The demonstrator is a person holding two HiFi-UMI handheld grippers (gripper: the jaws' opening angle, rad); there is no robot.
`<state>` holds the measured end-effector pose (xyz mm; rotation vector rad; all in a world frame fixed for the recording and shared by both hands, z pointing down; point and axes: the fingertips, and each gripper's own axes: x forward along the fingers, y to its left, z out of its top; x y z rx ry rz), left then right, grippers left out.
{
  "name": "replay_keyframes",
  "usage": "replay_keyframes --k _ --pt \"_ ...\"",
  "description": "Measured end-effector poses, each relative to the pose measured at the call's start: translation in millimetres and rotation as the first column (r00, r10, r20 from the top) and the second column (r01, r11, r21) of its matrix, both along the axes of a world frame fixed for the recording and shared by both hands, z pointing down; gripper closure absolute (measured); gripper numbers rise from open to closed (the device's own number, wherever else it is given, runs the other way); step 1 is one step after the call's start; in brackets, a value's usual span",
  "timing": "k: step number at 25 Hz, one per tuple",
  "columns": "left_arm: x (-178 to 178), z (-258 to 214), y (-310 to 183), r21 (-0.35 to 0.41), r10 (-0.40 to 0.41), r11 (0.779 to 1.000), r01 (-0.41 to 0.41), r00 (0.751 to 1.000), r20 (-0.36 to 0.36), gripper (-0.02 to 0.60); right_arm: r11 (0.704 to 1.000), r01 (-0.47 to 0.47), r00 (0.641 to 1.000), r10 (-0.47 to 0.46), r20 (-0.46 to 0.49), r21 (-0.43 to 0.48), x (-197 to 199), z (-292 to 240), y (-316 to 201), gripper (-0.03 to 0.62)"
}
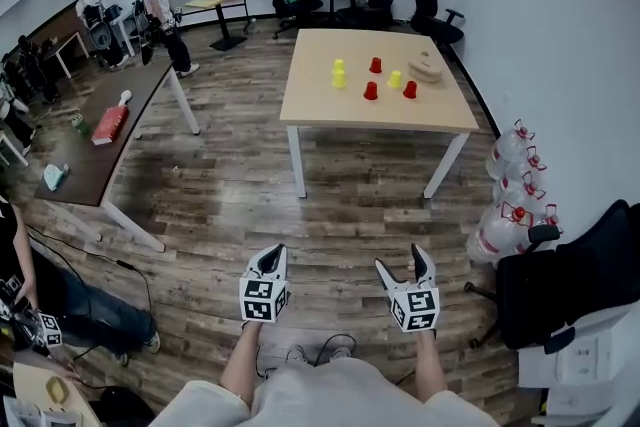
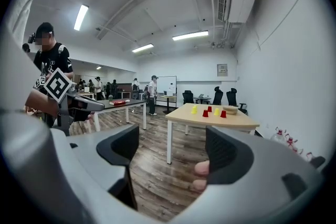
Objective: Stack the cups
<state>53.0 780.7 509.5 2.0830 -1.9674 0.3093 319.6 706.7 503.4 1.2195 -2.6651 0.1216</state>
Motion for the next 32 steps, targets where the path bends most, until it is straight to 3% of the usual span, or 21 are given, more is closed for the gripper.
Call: replay_keyframes --k 10,18,32 --pt "24 13 -25 -0.011 -0.006 1.000 0.006 1.000 0.001 0.572 1.000 0.003 1.000 -0.003 -0.004 -0.005 22 11 -29 0.221" --pt "20 26 -73 -0.024 -0.003 1.000 0.003 1.000 -0.005 0.572 1.000 0.003 1.000 -0.003 -0.008 -0.014 14 22 -77 0.227" --pt "-44 41 -265 -0.029 0.058 0.998 -0.060 0.997 -0.049 0.572 0.998 -0.063 0.997 0.062 -0.038 -0.025 -45 27 -247 0.233"
